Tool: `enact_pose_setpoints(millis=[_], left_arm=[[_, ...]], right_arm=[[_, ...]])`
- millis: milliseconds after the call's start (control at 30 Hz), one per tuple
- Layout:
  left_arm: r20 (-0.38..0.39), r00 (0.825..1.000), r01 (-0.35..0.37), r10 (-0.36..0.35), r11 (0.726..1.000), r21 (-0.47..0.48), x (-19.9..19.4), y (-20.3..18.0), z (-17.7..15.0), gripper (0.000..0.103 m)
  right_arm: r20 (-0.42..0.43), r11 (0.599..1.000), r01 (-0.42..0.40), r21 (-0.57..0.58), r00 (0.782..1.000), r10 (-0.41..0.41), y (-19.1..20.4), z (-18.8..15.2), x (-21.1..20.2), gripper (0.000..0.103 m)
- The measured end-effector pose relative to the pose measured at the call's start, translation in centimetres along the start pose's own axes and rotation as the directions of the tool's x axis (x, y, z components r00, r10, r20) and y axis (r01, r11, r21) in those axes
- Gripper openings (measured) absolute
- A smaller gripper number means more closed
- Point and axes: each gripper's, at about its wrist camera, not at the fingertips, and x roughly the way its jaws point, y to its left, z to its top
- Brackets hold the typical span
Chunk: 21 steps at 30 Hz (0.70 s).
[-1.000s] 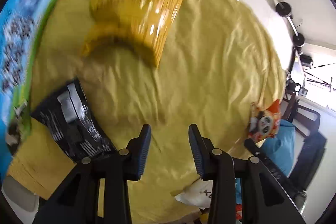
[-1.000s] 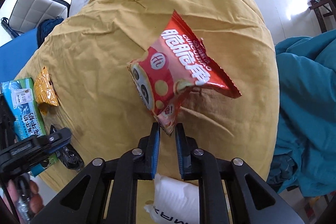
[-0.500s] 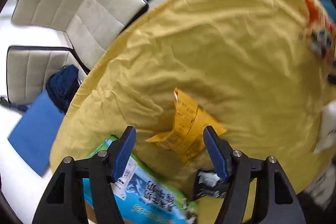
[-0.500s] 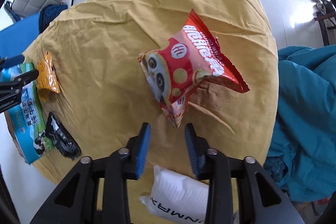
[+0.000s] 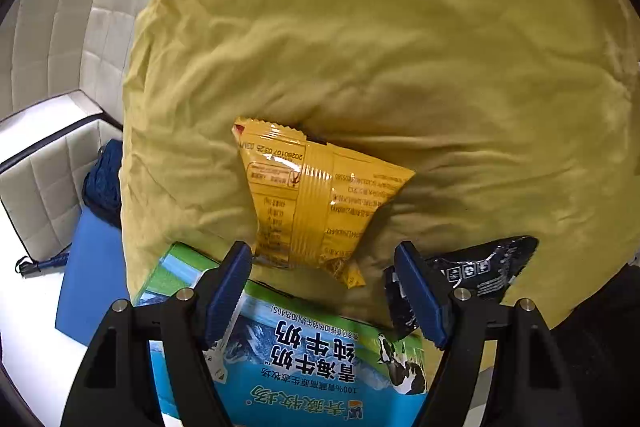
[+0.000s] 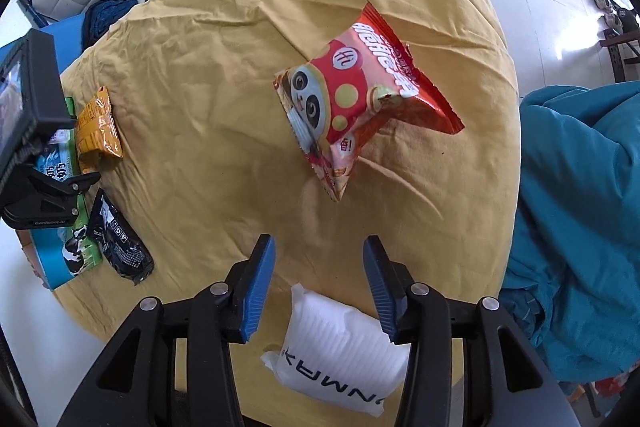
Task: Organize soft objects
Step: 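Grasp the yellow packet with the left tool while the right tool holds the red-orange bag, then carry the yellow packet and red-orange bag over the cardboard box with both tools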
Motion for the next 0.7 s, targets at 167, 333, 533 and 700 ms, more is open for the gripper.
enact_pose_setpoints(millis=[167,333,533,700], left_arm=[[0.119,0.991,0.094,-0.067,0.966,-0.240,0.4,3.4,0.6,0.045],[0.274,0.904,0.425,-0.329,0.769,-0.478,-0.5,5.1,-0.4,0.042],[0.413,0.757,0.649,-0.505,0.509,-0.566,1.1,4.5,0.0,0.042],[0.453,0.734,0.670,-0.506,0.429,-0.607,3.3,5.7,-0.2,0.043]], right_arm=[[0.032,0.999,-0.012,0.032,0.999,0.011,-0.3,0.5,-0.8,0.049],[0.105,0.994,-0.060,0.091,0.993,0.051,-1.6,0.8,-2.6,0.049],[0.143,0.943,-0.179,0.281,0.979,0.144,-4.7,3.0,-2.5,0.049],[0.163,0.798,-0.327,0.506,0.945,0.284,-7.6,5.2,0.1,0.049]])
